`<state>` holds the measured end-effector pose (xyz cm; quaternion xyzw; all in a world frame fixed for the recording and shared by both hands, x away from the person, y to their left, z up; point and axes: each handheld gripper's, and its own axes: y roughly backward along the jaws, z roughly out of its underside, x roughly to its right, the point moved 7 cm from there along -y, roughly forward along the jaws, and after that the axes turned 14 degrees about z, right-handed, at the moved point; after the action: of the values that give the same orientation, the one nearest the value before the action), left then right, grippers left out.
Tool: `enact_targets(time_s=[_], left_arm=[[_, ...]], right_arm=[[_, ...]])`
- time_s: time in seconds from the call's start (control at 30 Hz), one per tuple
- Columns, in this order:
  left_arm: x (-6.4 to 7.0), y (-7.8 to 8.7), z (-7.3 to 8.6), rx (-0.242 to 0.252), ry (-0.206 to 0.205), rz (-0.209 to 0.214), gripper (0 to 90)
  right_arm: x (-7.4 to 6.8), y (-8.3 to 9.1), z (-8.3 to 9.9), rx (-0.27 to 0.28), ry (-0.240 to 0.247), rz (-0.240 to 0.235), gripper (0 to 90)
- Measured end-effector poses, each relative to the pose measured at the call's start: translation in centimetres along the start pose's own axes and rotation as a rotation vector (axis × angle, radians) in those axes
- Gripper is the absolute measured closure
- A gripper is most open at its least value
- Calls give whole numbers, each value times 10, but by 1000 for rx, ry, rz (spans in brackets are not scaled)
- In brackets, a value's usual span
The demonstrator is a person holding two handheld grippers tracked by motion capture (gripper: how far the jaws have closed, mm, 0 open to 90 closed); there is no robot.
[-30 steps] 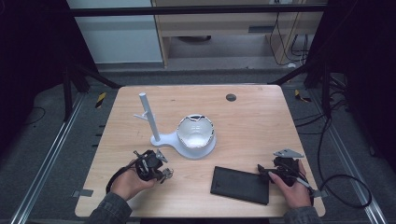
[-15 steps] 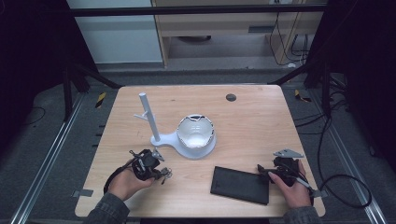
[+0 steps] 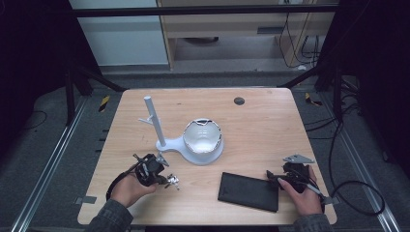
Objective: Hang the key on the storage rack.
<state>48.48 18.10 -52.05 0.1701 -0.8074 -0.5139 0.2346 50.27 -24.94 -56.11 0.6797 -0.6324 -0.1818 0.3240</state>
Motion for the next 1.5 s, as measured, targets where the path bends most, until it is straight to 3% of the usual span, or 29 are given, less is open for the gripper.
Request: enact_targets(time_s=[0.33, 0.57, 1.27, 1.5], left_arm=[[0, 25, -3, 32, 1, -13, 899], [3, 44, -4, 17, -14, -20, 899], [8, 120, -26, 49, -54, -51, 900], [7, 133, -33, 56, -59, -57, 900]], right_arm=[[0, 0, 0, 0, 0, 0, 12], [0, 0, 0, -1, 1, 1, 10], [0, -1, 0, -1, 2, -2, 5], [1, -4, -3, 1, 12, 1, 4]])
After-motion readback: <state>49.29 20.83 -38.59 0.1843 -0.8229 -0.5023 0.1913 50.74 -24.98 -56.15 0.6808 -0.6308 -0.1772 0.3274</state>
